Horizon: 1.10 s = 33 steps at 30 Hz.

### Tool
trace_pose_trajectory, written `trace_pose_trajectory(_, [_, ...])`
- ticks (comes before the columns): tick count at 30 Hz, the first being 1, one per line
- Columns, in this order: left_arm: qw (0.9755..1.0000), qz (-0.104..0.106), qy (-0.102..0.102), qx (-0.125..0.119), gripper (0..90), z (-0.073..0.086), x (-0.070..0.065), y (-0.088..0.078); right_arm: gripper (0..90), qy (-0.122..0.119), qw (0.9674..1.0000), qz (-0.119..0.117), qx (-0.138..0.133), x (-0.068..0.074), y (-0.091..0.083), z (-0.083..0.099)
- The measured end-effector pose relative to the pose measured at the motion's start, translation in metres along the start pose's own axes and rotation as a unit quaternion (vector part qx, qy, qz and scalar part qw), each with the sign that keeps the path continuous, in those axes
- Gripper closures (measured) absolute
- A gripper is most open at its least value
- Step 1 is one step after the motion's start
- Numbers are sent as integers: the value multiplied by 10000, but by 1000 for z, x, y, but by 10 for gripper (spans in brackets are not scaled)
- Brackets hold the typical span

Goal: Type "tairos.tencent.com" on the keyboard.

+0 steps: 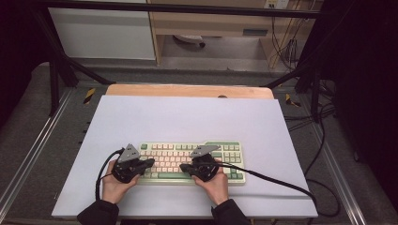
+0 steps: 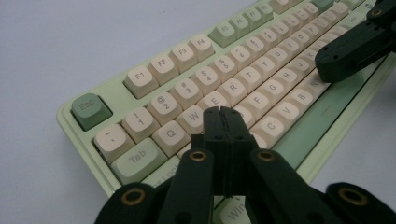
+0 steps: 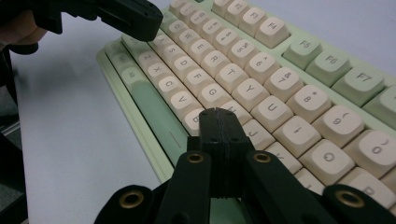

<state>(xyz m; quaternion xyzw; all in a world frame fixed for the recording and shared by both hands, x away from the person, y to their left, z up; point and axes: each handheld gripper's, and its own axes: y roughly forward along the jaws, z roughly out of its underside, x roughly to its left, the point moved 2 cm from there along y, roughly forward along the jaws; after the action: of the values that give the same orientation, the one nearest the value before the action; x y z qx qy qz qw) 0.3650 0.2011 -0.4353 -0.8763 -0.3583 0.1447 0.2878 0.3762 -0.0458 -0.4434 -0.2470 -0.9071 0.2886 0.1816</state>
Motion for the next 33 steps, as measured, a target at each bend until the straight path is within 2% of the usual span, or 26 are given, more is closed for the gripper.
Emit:
trace_pose_trajectory(10, [10000,3,5,-21,897,-1,0,-1,900,-100,9999,134,31,-4,-14,-3])
trace_pose_trajectory(33, [10000,51,40,-40,897,-4,-5,0,900,94,9992,392,-13,-29,-49,17])
